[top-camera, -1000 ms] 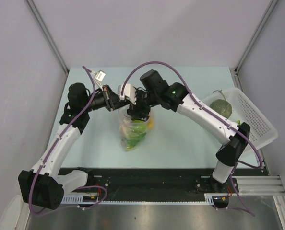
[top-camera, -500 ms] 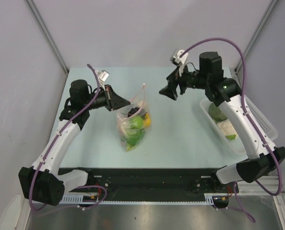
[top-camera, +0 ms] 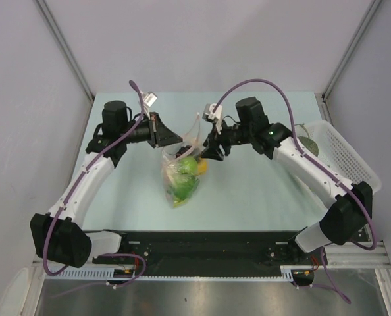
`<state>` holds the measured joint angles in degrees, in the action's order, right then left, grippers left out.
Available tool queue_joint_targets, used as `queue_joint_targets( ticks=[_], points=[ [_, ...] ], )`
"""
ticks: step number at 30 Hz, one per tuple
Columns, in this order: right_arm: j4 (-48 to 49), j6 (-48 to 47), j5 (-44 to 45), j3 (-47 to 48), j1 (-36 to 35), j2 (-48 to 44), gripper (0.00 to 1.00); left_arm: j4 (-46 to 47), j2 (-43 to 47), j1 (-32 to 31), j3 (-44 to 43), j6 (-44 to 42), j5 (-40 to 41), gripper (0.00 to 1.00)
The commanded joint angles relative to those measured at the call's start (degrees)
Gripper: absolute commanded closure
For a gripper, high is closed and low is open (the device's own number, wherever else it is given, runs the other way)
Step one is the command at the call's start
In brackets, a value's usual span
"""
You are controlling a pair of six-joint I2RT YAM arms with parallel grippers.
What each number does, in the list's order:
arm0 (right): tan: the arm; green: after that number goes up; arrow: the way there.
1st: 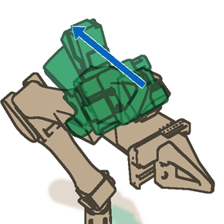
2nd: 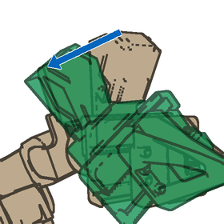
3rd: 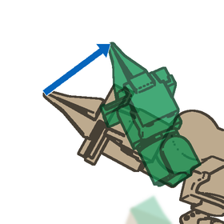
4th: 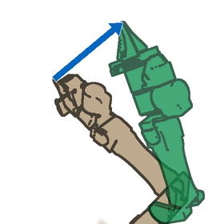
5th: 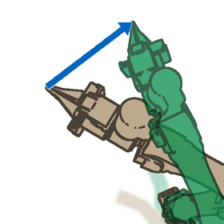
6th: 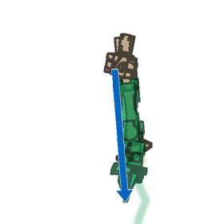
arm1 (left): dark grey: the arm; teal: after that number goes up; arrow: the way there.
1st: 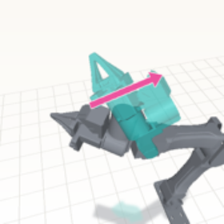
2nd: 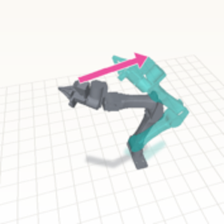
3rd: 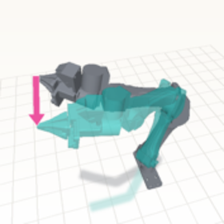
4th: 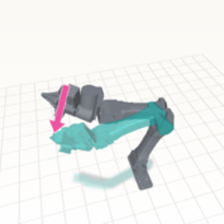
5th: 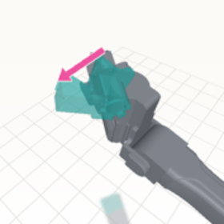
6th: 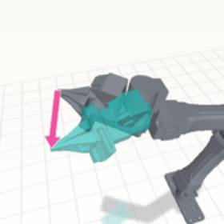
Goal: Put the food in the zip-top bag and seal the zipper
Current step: Adjust the zipper food storage bag at the center of the board.
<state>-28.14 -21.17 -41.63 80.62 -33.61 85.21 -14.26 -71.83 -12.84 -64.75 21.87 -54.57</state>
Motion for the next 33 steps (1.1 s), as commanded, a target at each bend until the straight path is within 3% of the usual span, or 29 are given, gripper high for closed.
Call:
queue_joint_targets(
  ticks=[1, 10, 19, 29, 33],
  points=[
    [9.9, 3.7, -0.9, 0.6, -3.5, 1.0, 0.48, -0.9, -0.3, -1.6, -3.8, -1.3, -3.3, 0.99],
    [14.9, 6.2, 1.6, 0.6, -5.2, 3.1, 0.53, -1.8, -0.1, -3.6, -3.5, -0.5, -3.9, 0.99],
    [17.0, 8.2, 2.9, 0.6, -6.7, 3.5, 0.56, -3.9, -1.9, -4.6, -4.2, -1.3, -4.7, 0.82],
    [17.4, 8.2, 3.3, 0.6, -7.3, 3.7, 0.56, -5.2, -2.5, -5.5, -4.3, -2.2, -5.6, 0.57],
    [18.0, 8.3, 3.2, 0.6, -7.3, 3.6, 0.56, -5.6, -3.0, -5.9, -4.2, -2.4, -4.5, 0.56]
  ],
)
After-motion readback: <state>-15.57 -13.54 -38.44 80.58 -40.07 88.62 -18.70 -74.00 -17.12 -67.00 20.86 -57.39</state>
